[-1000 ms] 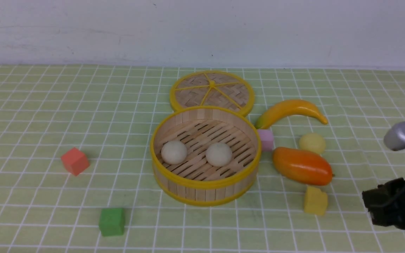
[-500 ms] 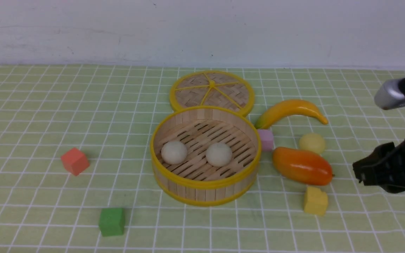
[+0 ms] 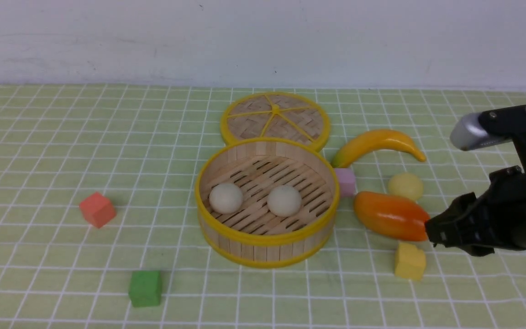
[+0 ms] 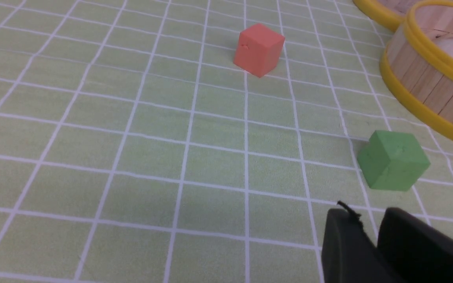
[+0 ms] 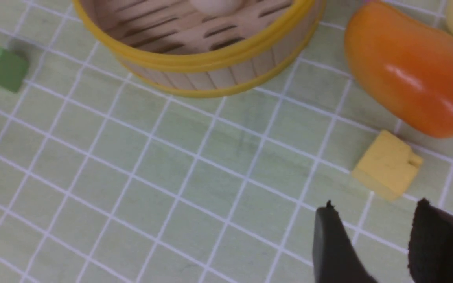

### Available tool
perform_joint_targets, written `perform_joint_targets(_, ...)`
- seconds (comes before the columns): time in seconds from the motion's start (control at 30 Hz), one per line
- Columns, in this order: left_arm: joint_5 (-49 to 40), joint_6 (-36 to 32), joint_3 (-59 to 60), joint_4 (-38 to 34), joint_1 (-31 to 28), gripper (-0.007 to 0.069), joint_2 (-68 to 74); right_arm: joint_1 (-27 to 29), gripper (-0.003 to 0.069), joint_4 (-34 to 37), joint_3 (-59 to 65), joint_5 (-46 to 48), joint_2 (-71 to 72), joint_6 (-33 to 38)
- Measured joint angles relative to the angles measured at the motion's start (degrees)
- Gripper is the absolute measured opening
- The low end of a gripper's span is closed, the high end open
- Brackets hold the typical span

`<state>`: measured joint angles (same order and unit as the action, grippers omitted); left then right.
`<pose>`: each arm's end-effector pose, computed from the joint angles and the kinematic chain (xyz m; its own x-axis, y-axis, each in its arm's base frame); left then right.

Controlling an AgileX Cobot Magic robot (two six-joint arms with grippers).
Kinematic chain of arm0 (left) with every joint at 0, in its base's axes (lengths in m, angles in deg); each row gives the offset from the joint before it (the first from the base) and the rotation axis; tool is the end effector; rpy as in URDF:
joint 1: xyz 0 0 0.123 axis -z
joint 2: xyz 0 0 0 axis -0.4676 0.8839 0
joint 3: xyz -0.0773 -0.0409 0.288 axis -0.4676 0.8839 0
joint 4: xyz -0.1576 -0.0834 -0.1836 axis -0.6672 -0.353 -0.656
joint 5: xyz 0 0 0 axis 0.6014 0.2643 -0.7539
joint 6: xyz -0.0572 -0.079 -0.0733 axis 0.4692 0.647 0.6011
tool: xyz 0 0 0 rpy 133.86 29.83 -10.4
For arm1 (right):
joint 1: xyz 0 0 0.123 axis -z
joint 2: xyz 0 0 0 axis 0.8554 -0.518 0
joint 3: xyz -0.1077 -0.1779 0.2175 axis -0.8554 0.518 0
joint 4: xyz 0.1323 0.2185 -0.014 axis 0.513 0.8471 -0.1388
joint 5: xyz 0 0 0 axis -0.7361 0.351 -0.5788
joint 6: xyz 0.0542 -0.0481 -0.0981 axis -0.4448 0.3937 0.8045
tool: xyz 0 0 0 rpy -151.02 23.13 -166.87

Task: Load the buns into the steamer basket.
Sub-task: Use the right arm to grab a steamed stuffed bun

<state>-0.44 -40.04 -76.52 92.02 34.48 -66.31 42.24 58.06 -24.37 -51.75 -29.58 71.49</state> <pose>0.0706 -0.0045 0.1610 -0.3061 -0.1977 -0.9313 0.0162 0.9770 -0.2127 0.2387 0.1006 0.2882 -0.7291 -0.2016 -0.6541 -0.4129 0.8917 0.1855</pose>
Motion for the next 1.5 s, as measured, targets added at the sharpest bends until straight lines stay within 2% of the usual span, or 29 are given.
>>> perform_joint_targets(0.17, 0.0, 0.0, 0.0, 0.0, 0.0, 0.0134, 0.0, 0.0, 0.0284, 2.3, 0.0, -1.0, 0.0, 3.2)
perform_joint_targets(0.4, 0.0, 0.0, 0.0, 0.0, 0.0, 0.0144, 0.0, 0.0, 0.0284, 2.7, -2.3, -2.0, -0.9, 3.8)
perform_joint_targets(0.8, 0.0, 0.0, 0.0, 0.0, 0.0, 0.0154, 0.0, 0.0, 0.0284, 1.6, -21.0, 9.0, -18.3, 2.5)
perform_joint_targets(0.93, 0.0, 0.0, 0.0, 0.0, 0.0, 0.0155, 0.0, 0.0, 0.0284, -6.9, -28.2, 9.9, -25.4, -6.0)
perform_joint_targets(1.0, 0.0, 0.0, 0.0, 0.0, 0.0, 0.0155, 0.0, 0.0, 0.0284, -13.2, -31.5, 10.4, -29.1, -13.0)
perform_joint_targets(1.03, 0.0, 0.0, 0.0, 0.0, 0.0, 0.0155, 0.0, 0.0, 0.0284, -13.8, -31.8, 10.5, -29.4, -13.0)
perform_joint_targets(1.1, 0.0, 0.0, 0.0, 0.0, 0.0, 0.0155, 0.0, 0.1, 0.0284, -21.4, -35.0, 11.5, -33.0, -19.5)
perform_joint_targets(1.2, 0.0, 0.0, 0.0, 0.0, 0.0, 0.0155, 0.0, 1.0, 0.0284, -26.4, -38.3, 12.9, -37.4, -23.0)
perform_joint_targets(1.5, 0.0, 0.0, 0.0, 0.0, 0.0, 0.0155, 0.0, 5.4, 0.0284, -25.7, -47.0, 13.1, -47.8, -24.1)
